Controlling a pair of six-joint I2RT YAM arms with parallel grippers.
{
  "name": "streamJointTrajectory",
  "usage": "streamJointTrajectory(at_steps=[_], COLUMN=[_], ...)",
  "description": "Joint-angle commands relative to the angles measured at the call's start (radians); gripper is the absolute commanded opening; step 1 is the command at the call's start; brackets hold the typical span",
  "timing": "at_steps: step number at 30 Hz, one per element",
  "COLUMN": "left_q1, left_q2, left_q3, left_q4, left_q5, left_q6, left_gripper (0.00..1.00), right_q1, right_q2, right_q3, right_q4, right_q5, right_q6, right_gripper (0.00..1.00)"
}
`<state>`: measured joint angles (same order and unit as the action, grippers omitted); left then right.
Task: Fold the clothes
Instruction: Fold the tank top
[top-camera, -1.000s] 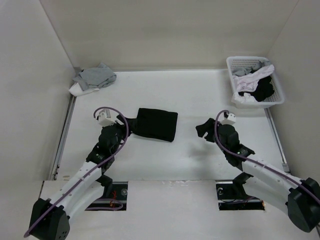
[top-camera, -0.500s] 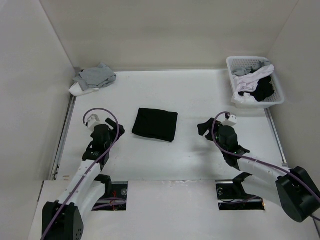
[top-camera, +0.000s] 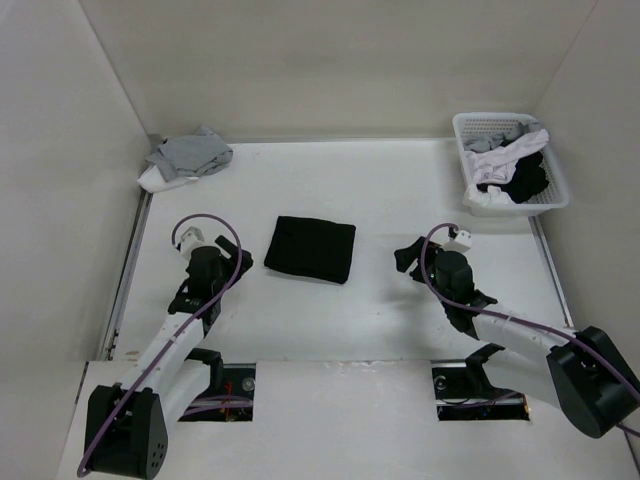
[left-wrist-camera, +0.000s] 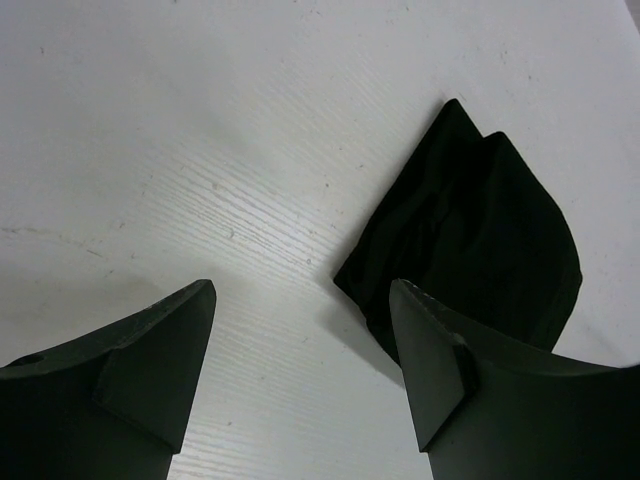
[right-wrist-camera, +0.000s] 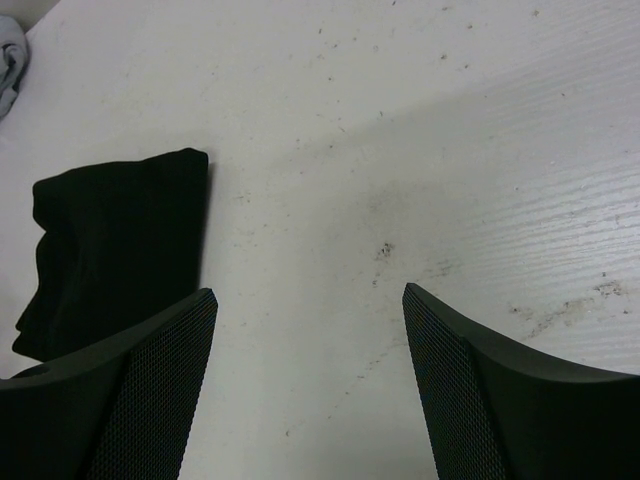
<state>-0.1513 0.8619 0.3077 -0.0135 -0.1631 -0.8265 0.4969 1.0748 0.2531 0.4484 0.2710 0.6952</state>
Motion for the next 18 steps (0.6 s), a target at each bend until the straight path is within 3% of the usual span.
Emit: streamJointTrajectory(at_steps=[1,18], left_q1=[-0.004,-0.029], left_q2=[0.008,0.040], left_q3=[0.018,0.007], left_q4=[0.069,0.112], left_q5=[0.013,0.028], left_q6=[-0.003,-0.011], left_gripper=[0.69,0.70], right_q1=[-0.008,-0.008], right_q2=[-0.001,-0.001], right_q3=[0.025,0.023], right_q4=[0.062,0.062], right_q5=[0.010,0.010], right_q6=[-0.003,-0.003], right_gripper=[0.79,0.79])
